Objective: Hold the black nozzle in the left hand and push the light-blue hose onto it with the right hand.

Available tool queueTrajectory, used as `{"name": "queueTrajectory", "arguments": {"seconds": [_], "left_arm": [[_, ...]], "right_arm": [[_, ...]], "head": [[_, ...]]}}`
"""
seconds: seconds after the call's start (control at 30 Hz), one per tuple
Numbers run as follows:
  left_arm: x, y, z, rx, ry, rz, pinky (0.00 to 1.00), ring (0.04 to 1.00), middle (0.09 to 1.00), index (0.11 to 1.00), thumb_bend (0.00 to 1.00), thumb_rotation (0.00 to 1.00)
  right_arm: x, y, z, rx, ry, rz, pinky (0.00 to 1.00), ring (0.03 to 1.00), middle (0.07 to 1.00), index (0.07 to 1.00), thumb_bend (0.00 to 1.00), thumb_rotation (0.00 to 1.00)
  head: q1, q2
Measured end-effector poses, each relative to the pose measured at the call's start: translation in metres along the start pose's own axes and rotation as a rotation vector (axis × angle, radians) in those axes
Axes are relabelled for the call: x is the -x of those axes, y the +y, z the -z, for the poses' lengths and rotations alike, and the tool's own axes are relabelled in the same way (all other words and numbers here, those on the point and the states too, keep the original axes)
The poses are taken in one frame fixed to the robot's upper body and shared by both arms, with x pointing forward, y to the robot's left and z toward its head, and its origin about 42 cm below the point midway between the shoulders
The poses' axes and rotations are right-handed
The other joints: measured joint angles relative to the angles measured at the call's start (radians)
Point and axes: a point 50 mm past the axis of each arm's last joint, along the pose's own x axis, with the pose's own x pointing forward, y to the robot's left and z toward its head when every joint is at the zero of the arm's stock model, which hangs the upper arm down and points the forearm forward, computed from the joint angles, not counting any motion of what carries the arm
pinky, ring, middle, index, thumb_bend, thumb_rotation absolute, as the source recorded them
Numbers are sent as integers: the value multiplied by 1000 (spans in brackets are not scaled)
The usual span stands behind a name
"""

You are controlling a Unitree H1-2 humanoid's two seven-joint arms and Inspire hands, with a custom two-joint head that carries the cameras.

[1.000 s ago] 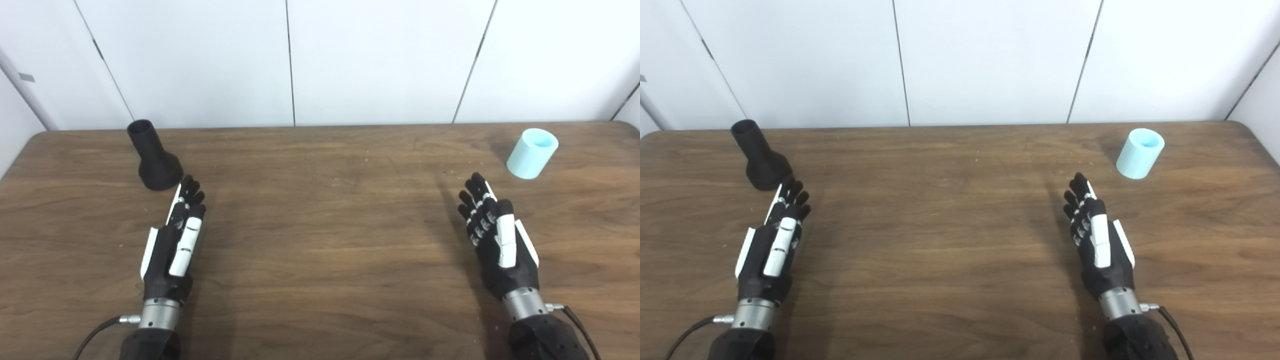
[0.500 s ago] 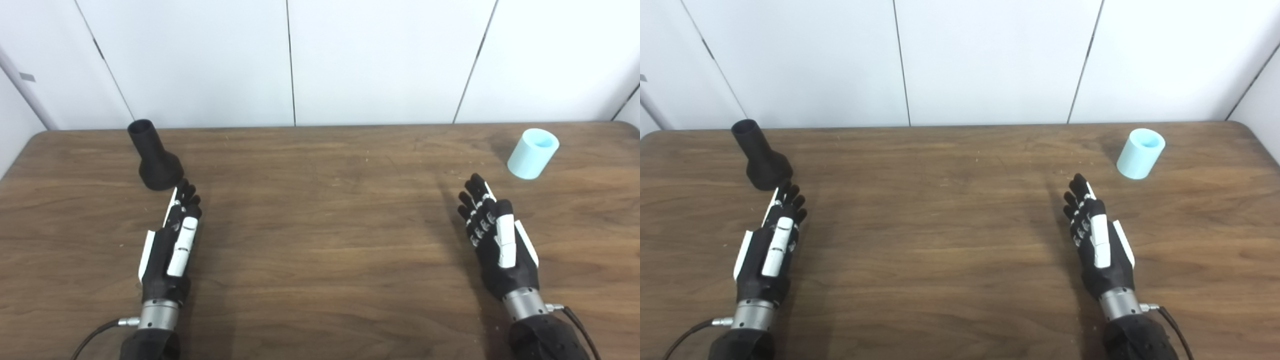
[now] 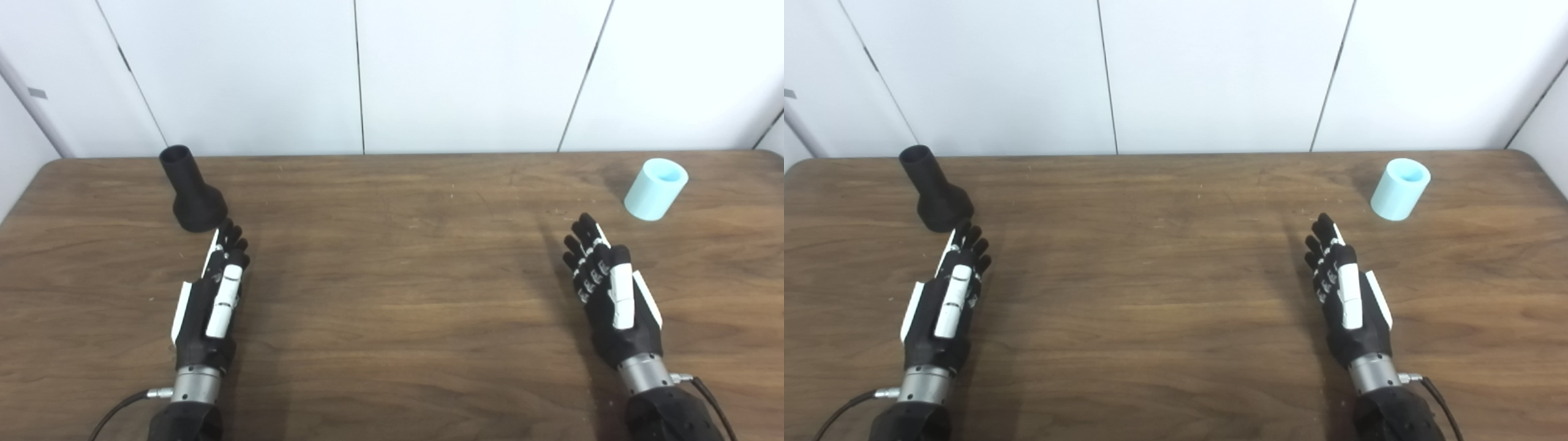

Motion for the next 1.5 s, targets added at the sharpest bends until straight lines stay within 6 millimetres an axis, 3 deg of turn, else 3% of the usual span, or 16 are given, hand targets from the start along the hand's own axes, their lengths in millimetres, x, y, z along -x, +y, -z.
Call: {"name": "queueTrajectory", "arguments": {"seconds": [1.5], "left_arm": [[0,0,0,0,5,5,999,995,990,976,517,782]], "right_arm": [[0,0,0,4,1,3,1000,1000,986,986,513,967]], "head": [[0,0]]}}
